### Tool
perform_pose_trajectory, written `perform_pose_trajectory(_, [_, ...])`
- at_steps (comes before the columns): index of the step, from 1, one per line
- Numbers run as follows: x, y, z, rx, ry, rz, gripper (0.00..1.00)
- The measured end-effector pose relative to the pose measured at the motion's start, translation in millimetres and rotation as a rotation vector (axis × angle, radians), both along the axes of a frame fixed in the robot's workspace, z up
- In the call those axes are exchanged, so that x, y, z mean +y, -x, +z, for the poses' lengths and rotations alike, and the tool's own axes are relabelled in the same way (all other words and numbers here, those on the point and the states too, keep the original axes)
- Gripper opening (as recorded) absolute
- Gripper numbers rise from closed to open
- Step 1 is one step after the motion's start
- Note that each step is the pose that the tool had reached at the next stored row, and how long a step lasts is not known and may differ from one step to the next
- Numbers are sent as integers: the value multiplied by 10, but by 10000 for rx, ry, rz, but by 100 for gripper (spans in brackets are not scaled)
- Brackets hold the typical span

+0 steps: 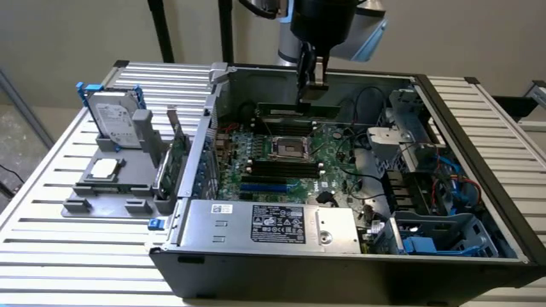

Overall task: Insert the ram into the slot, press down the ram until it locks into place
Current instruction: 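Insert the ram into the slot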

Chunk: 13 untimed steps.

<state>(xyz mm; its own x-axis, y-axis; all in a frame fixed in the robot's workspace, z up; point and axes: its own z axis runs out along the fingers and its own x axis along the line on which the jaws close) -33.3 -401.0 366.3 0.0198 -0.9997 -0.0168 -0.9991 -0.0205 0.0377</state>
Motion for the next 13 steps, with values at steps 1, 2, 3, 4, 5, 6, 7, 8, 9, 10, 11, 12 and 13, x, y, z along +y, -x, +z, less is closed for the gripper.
perform_pose_trajectory(1, [0,13,-18,-1,0,-29,13])
perform_pose_trajectory(2, [0,28,-36,-2,0,-57,13])
perform_pose_trajectory(3, [-1,41,-54,-3,-1,-84,13])
perform_pose_trajectory(4, [-1,55,-72,-3,0,-109,13])
perform_pose_trajectory(5, [-1,65,-90,-6,1,-131,13])
perform_pose_trajectory(6, [-2,70,-108,-11,1,-148,13])
perform_pose_trajectory(7, [-3,71,-126,-14,0,-163,13])
perform_pose_trajectory(8, [-4,72,-146,-18,0,-183,13])
perform_pose_trajectory(9, [-6,72,-164,-23,-2,-203,13])
perform_pose_trajectory(10, [-9,72,-183,-27,-1,-226,13])
perform_pose_trajectory(11, [-11,72,-200,-33,0,-248,13])
perform_pose_trajectory(12, [-13,72,-218,-40,0,-266,13])
perform_pose_trajectory(13, [-14,72,-236,-48,0,-275,13])
